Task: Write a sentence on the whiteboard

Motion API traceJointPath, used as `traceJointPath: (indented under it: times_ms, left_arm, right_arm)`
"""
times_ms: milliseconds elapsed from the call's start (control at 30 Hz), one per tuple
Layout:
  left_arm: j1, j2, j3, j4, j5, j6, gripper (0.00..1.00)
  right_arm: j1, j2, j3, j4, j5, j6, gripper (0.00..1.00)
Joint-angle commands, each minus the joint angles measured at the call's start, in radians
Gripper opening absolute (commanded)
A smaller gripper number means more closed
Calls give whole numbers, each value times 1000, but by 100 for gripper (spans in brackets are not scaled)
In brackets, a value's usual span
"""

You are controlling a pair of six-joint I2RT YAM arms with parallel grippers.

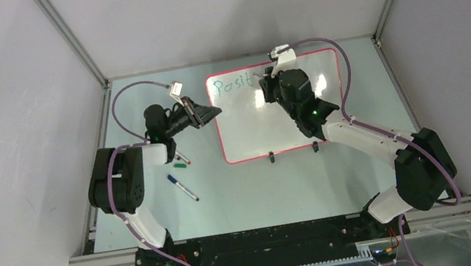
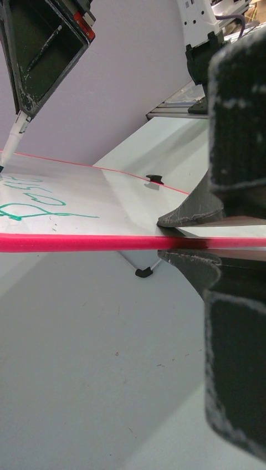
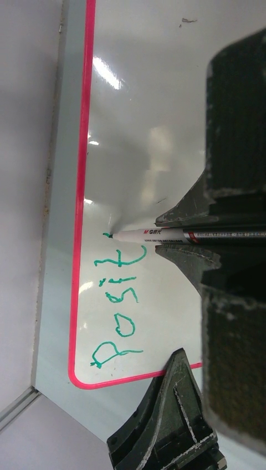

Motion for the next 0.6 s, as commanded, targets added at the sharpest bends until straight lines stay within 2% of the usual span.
traceJointPath:
  times_ms: [0, 567]
  left_arm:
    - [-13, -30, -4, 18, -28, 56, 0]
    - [-14, -32, -5, 17, -29, 57, 0]
  right_arm:
    - [-1, 3, 42, -2, 51, 3, 0]
    - [2, -61, 43, 14, -6, -8, 0]
